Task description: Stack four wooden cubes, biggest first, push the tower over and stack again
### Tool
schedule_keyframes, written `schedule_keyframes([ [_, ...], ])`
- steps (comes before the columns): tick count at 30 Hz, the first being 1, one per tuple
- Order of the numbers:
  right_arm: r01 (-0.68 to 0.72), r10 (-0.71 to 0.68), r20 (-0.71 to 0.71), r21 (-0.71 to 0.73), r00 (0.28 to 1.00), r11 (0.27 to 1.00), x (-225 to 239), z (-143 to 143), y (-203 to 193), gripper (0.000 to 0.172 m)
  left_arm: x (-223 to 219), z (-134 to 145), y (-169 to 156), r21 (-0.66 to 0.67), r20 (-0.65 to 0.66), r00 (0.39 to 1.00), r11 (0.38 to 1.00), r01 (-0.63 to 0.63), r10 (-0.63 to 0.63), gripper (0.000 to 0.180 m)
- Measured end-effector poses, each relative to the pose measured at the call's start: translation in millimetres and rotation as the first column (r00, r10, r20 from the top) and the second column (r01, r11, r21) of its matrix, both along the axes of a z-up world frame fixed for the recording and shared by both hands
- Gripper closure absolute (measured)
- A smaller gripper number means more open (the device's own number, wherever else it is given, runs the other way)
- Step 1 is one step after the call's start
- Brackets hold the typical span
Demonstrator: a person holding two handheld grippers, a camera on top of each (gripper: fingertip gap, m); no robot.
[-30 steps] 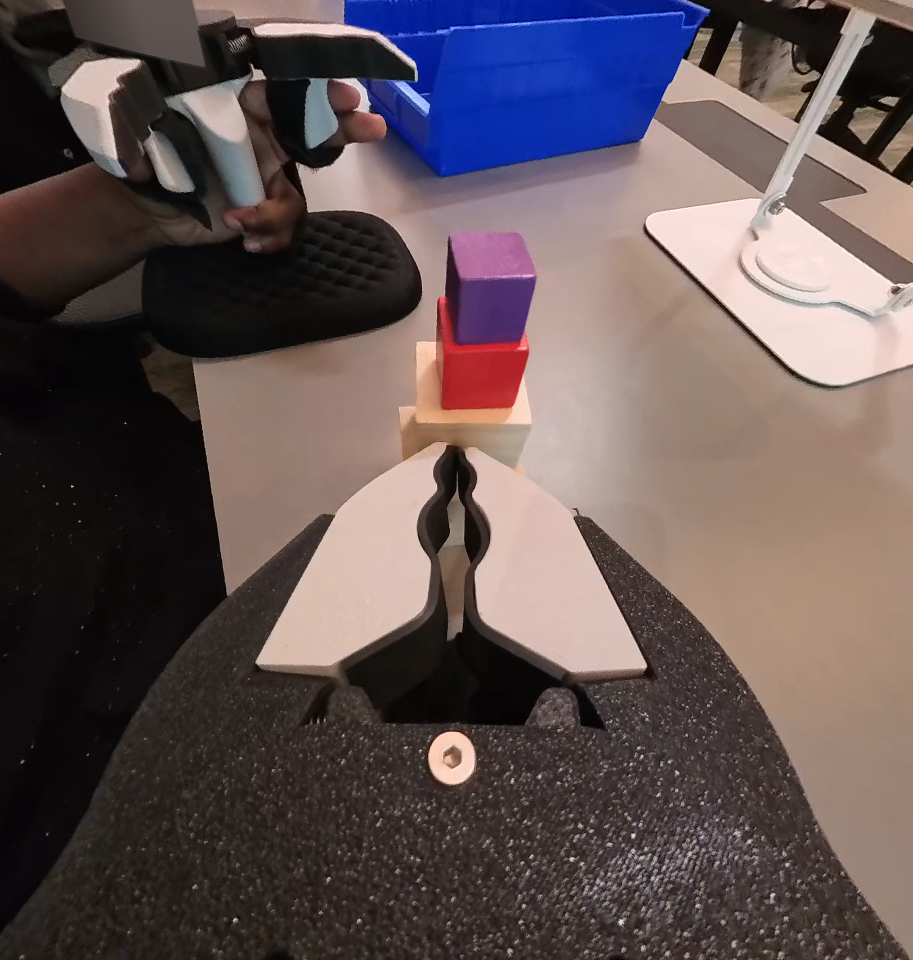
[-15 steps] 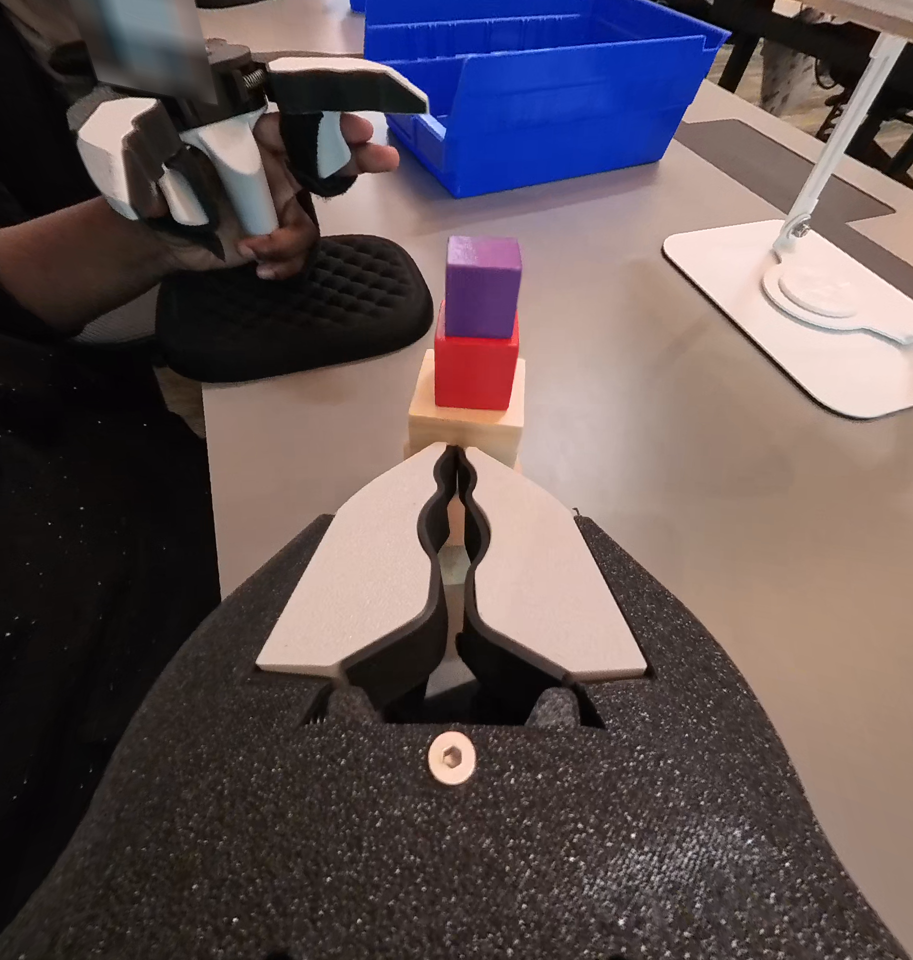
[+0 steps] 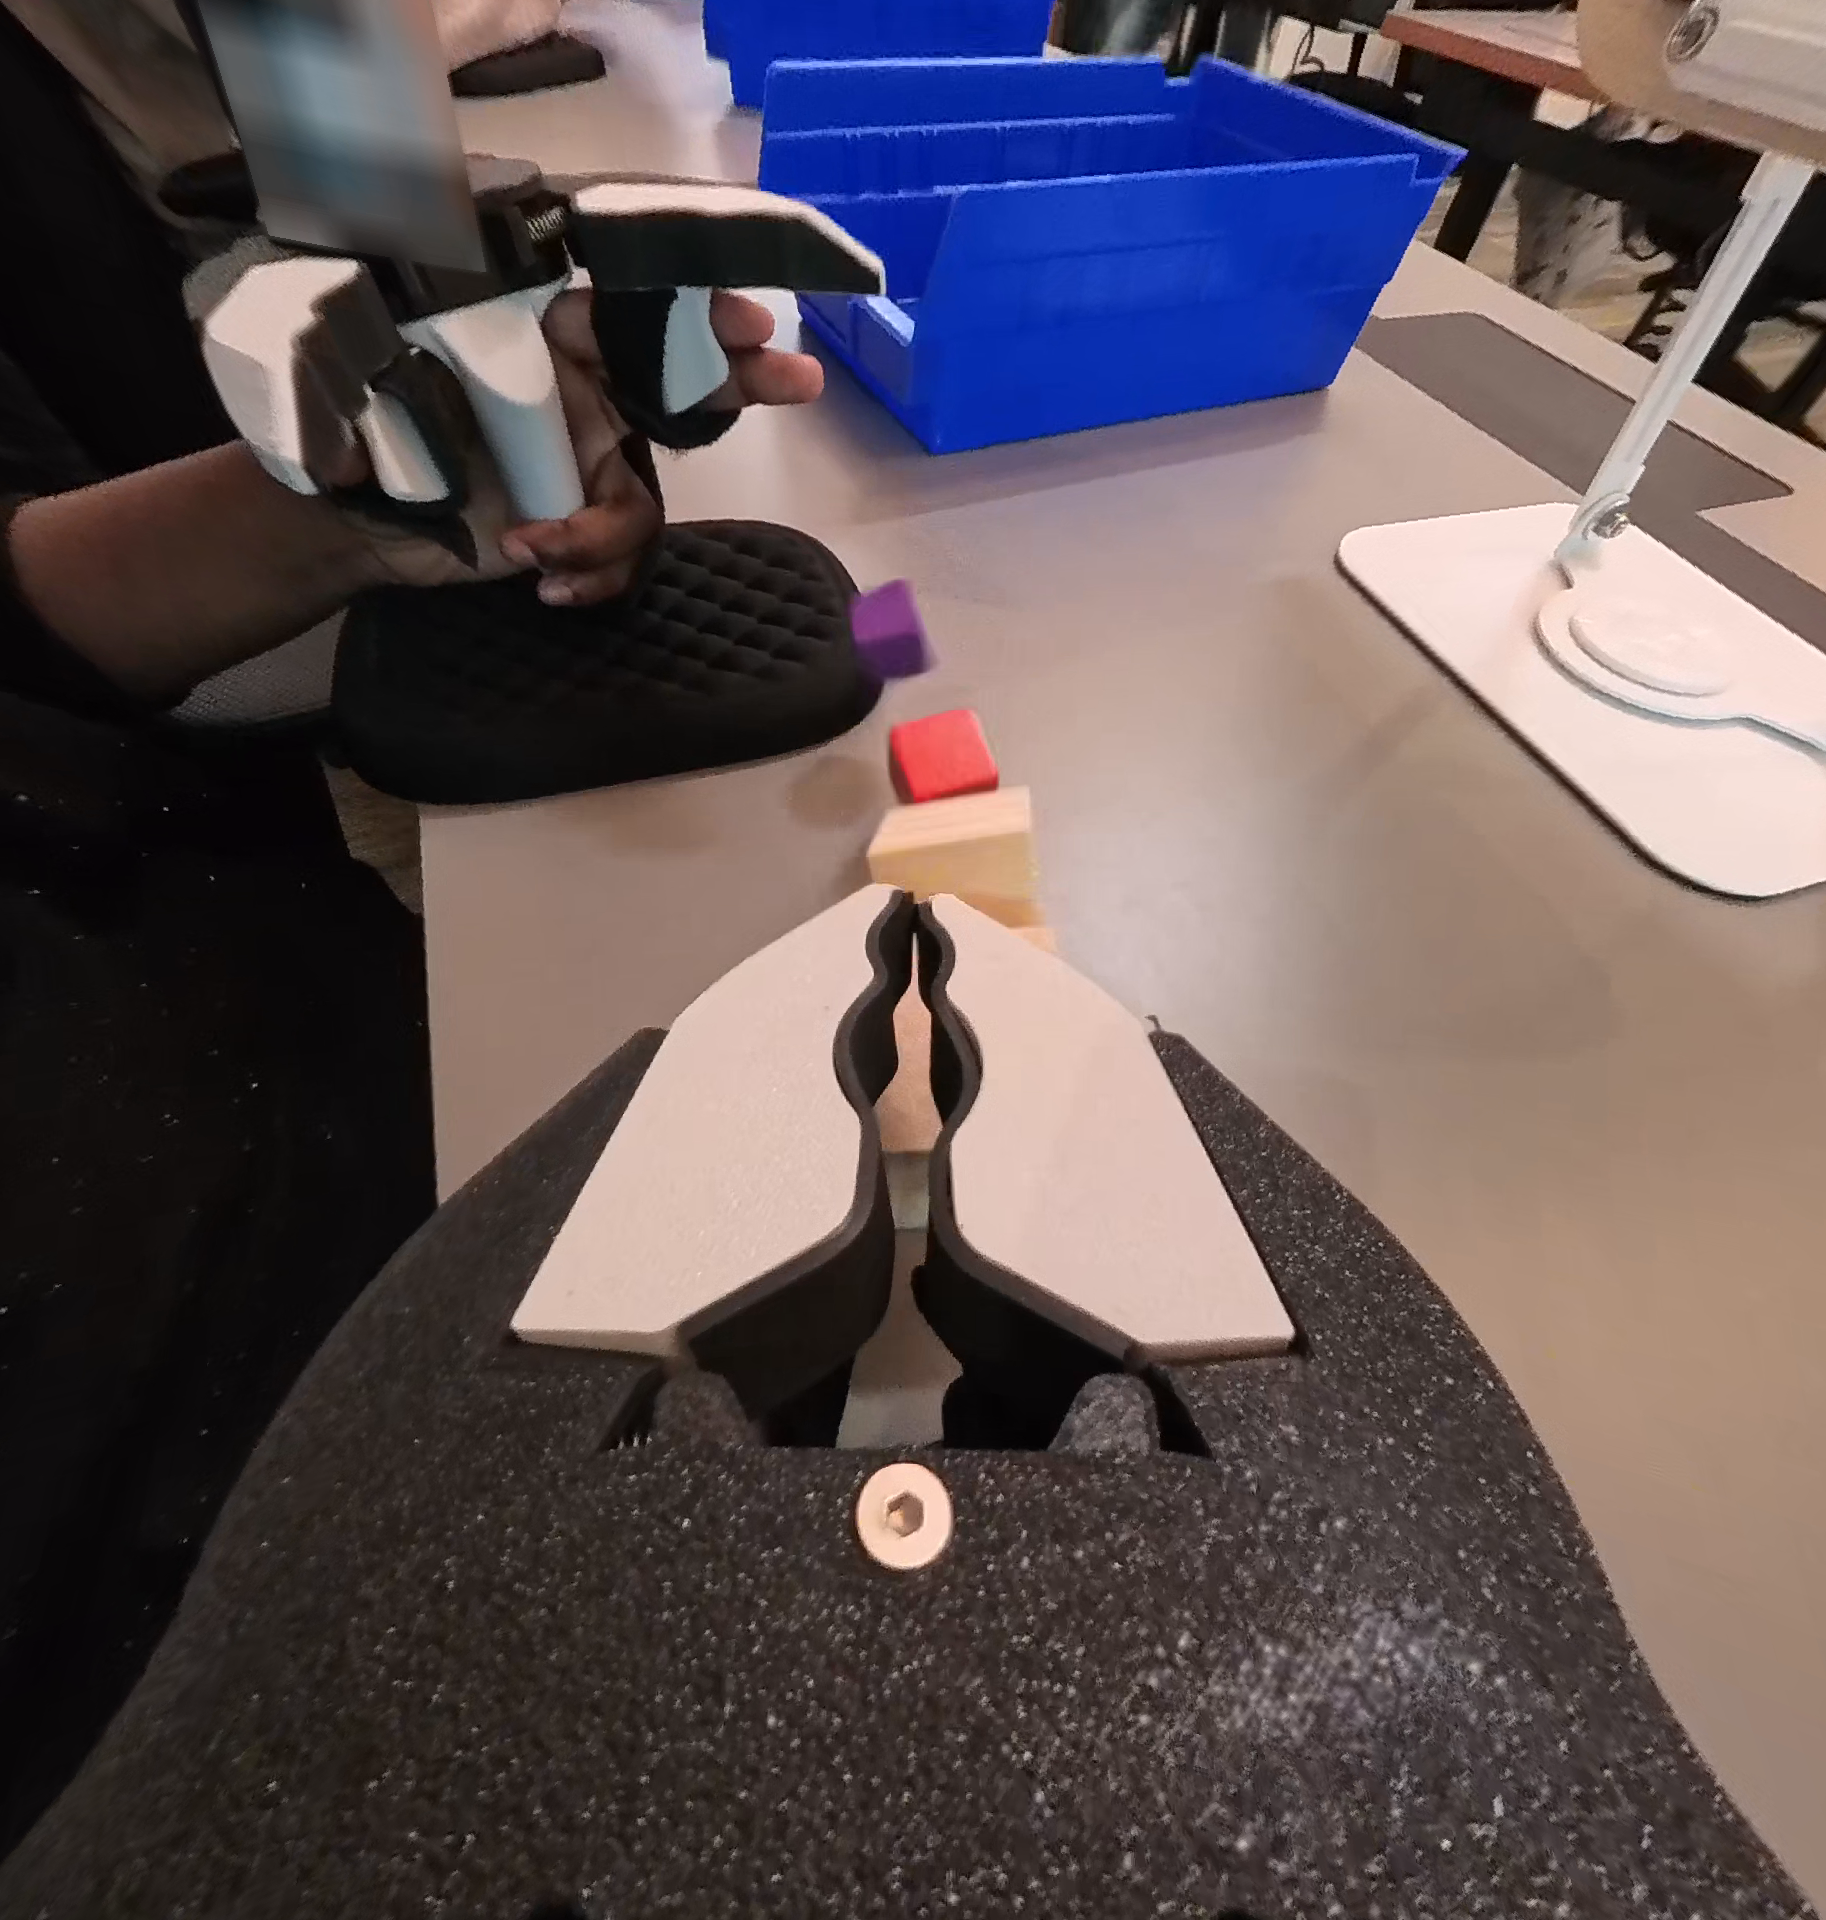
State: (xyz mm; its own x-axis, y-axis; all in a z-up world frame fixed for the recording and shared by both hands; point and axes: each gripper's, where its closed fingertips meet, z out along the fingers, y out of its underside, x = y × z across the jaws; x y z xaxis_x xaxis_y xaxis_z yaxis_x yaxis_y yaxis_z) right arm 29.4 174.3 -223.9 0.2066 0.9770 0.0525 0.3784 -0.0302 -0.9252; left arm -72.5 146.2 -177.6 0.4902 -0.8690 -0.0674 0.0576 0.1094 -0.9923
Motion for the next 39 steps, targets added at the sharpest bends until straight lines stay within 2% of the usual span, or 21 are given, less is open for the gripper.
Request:
schedule_keyframes([
  [3,-0.006,0.007,-0.044,0.009,0.999,1.000,2.7,8.8,-0.7,0.163,0.0,0.1,0.1,0.002,0.000,1.000,1.000,-0.002,0.002,0.047],
  [5,-0.004,0.006,-0.082,0.025,0.997,1.000,4.7,16.3,-0.2,0.144,0.0,-0.2,0.4,0.000,-0.002,1.000,1.000,-0.003,0.003,0.047],
  [9,0.046,-0.036,-0.134,0.070,0.990,0.997,10.8,25.6,6.5,0.093,0.3,-0.1,0.3,0.005,-0.003,1.000,1.000,-0.005,0.005,0.047],
  [12,0.058,-0.046,-0.157,0.072,0.986,0.996,15.8,28.5,8.1,0.079,0.8,-0.9,0.8,0.002,-0.008,1.000,1.000,-0.006,0.006,0.046],
  [16,0.054,-0.045,-0.169,0.048,0.985,0.997,20.8,31.2,7.1,0.072,2.1,-1.8,0.4,0.004,-0.018,1.000,1.000,-0.004,0.004,0.046],
  [20,0.065,-0.062,-0.080,0.038,0.995,0.997,25.7,24.0,6.6,0.059,2.6,-2.1,0.1,0.006,-0.021,1.000,1.000,-0.002,0.002,0.046],
  [31,0.054,-0.053,0.051,-0.015,0.997,0.998,21.3,6.2,1.0,0.052,1.6,-1.4,0.0,0.002,-0.013,1.000,1.000,0.003,-0.003,0.044],
  [35,0.068,-0.054,0.194,-0.068,0.979,0.995,24.4,-11.5,1.3,0.052,1.8,-1.5,-0.4,0.004,-0.014,1.000,1.000,0.004,-0.004,0.044],
  [39,0.088,-0.040,0.396,-0.104,0.917,0.991,28.1,-32.3,0.7,0.052,1.9,-1.5,-0.9,0.005,-0.015,1.000,1.000,0.007,-0.007,0.044],
])
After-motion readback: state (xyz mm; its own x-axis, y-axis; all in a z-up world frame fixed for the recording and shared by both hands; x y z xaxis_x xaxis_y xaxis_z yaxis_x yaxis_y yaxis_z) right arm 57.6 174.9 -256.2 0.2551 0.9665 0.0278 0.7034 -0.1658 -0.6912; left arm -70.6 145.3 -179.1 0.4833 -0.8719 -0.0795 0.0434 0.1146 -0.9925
